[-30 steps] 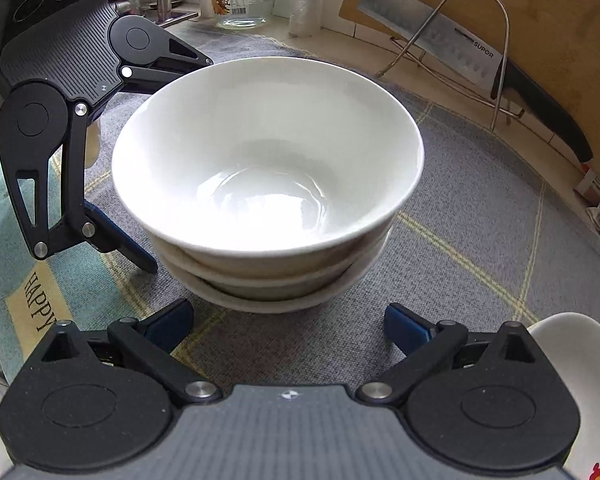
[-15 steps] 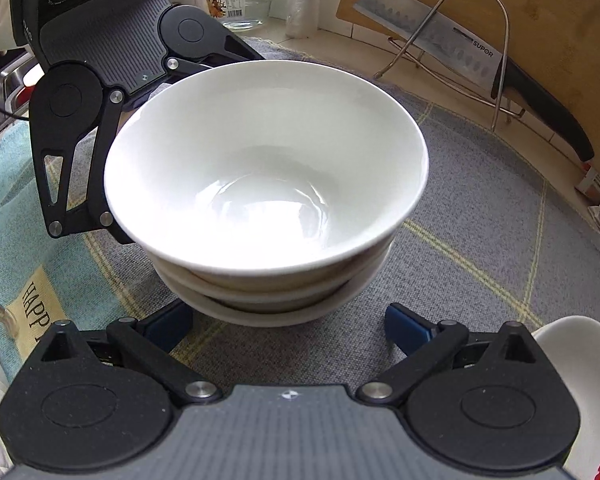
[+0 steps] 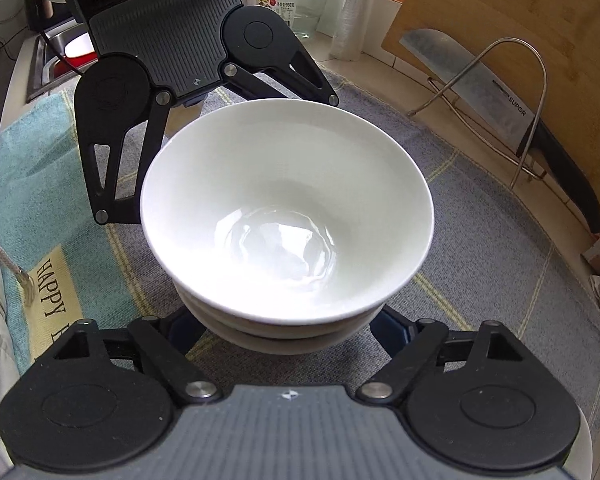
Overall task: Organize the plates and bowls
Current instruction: 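Lift the bowl stack with both grippers and carry it over the flower plates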
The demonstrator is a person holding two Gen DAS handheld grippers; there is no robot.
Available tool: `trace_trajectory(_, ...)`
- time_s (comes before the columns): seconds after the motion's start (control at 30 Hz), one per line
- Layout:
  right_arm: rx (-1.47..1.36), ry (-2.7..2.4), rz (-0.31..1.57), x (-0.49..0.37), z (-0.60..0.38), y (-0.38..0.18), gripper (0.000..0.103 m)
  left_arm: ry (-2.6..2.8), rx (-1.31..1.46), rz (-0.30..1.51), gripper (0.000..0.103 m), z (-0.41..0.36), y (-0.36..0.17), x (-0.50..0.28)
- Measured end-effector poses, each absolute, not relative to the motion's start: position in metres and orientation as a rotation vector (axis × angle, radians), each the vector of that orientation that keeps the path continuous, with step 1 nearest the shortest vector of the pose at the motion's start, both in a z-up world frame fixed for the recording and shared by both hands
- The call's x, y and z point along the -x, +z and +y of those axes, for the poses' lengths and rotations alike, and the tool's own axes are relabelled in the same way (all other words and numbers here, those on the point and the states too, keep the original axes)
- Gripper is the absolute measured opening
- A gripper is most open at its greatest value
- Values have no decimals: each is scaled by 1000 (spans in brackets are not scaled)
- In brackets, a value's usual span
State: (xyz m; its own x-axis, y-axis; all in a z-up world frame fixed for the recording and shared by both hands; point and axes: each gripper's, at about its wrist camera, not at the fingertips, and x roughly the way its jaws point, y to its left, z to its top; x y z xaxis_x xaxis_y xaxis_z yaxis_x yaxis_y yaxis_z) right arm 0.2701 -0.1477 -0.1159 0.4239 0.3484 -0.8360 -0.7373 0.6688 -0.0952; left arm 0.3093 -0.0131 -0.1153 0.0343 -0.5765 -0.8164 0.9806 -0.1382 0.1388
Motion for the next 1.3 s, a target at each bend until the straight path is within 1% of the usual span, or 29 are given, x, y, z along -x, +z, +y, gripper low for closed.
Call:
trace_trajectory(0.13, 485, 731, 882, -270, -148, -116, 86, -1490, -906, 593, 78, -12, -117, -307)
trace_trajectory(0.67, 480, 731, 899, -269, -147, -112, 85, -1475, -927, 594, 78, -14, -116, -302)
trace_trajectory(1.3, 505, 723, 873, -245, -157, -83, 85, -1435, -941, 562, 78, -22, -88, -278)
